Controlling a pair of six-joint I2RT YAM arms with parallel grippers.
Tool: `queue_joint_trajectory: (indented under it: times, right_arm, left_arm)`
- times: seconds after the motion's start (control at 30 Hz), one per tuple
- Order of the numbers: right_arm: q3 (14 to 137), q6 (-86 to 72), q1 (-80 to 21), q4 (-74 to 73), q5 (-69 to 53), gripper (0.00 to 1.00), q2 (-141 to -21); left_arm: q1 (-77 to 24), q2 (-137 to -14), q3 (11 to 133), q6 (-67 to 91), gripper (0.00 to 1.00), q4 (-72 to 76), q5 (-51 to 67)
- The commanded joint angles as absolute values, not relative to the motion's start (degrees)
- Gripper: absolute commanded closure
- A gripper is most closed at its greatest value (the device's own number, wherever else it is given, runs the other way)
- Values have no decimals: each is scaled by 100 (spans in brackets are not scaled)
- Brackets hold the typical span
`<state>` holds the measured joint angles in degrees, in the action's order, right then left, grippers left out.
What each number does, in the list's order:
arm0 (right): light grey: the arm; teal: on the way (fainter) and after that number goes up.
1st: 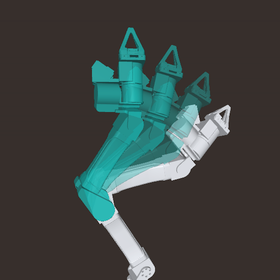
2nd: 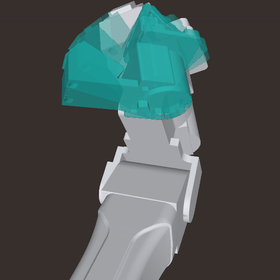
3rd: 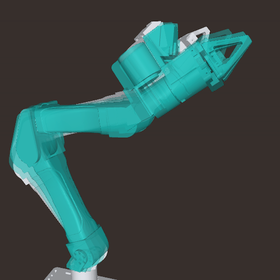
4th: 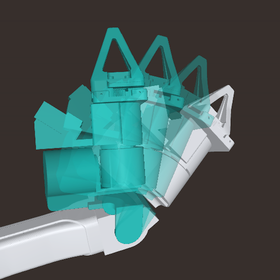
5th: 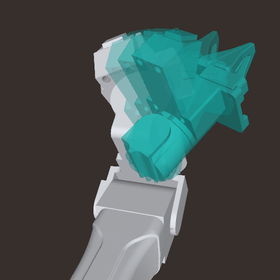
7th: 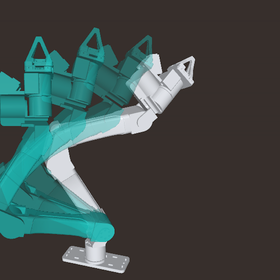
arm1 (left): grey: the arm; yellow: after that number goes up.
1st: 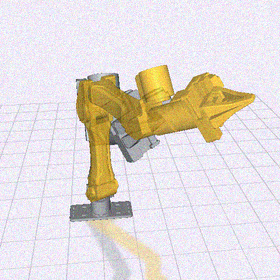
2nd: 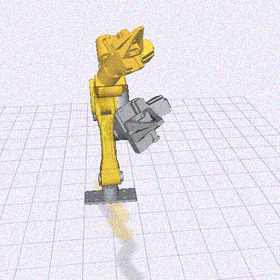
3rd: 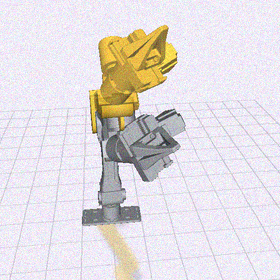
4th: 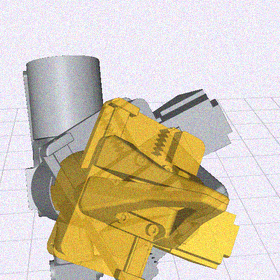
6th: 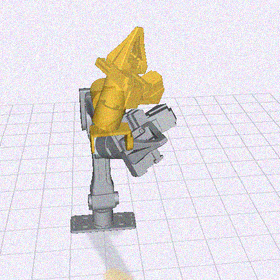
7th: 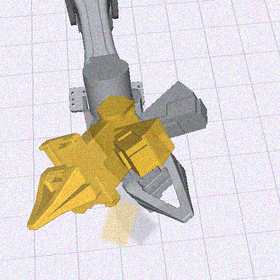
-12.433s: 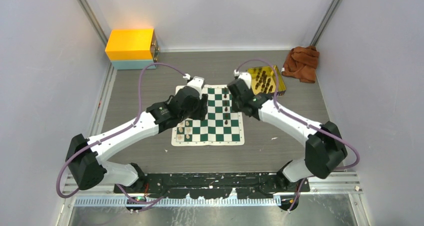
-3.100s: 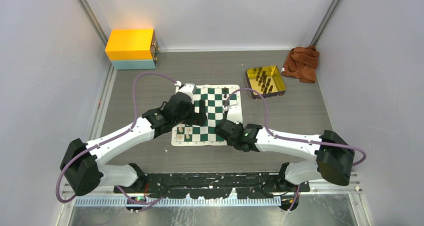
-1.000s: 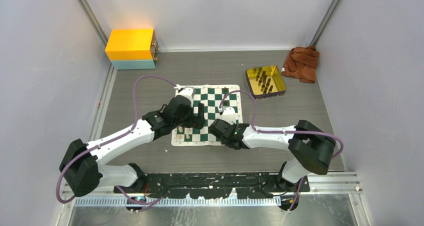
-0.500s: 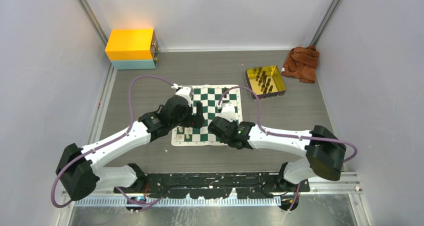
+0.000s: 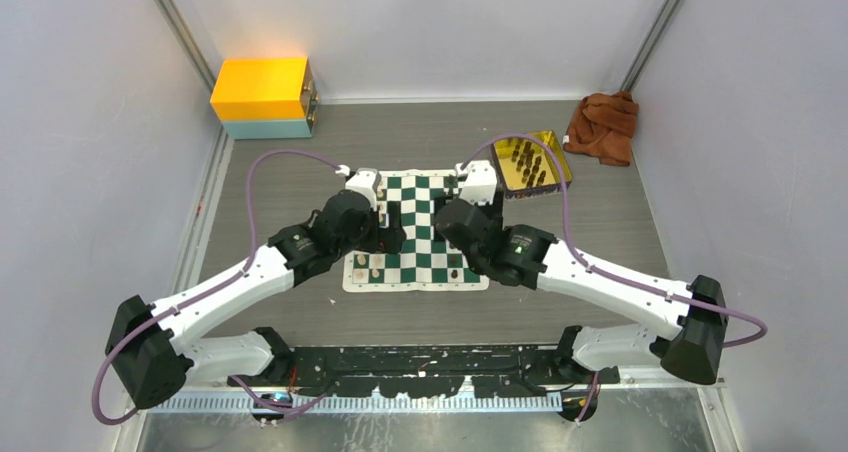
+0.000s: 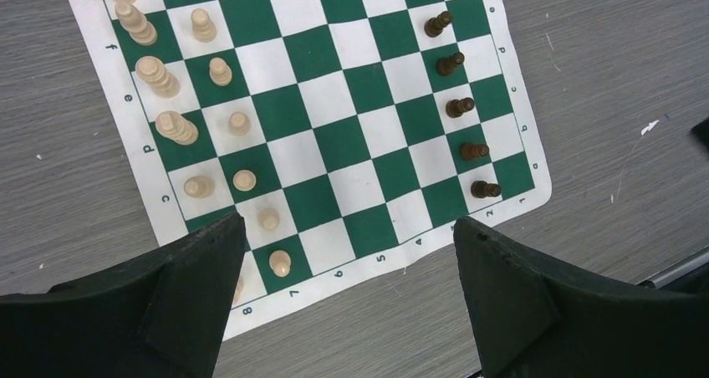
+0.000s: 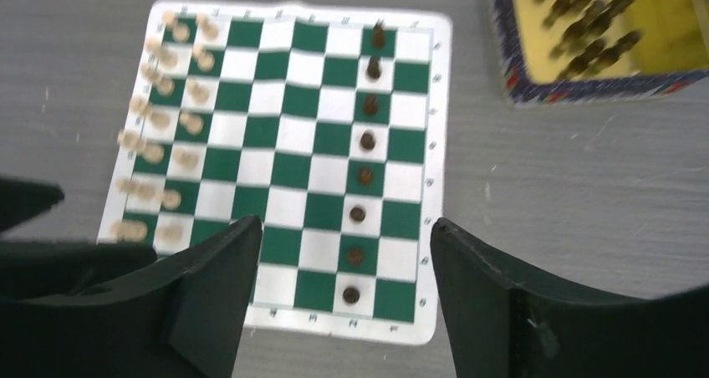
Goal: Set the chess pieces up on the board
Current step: Pick up the chess piece from the storage box.
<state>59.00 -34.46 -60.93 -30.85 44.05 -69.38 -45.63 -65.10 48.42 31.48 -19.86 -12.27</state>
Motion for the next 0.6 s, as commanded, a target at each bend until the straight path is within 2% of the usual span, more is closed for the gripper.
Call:
queue_joint_trajectory:
  times: [0.0, 0.1, 0.3, 0.37, 0.57]
  right_arm:
    - [6443, -3033, -5715, -2739, 5181, 17, -7020]
    - [6704, -2982, -5166, -2646, 4961, 18, -7181]
    - [7342, -2811, -3936, -2569, 4499, 26, -7663]
    - [7651, -2765, -3523, -2685, 4312, 30, -7987]
    - [8750, -2694, -2380, -2867, 3567, 34, -9497]
  left_arm:
    - [-4518, -6598, 5191, 3113, 5, -1907, -1457]
    - [-4521, -6702, 5291, 3069, 4, -1887, -1572]
    - [-4453, -6920, 5432, 3057, 4, -1729, -1582]
    - [-4433, -7015, 5469, 3057, 4, -1660, -1553]
    - [-4379, -7320, 5519, 3179, 5, -1452, -1365]
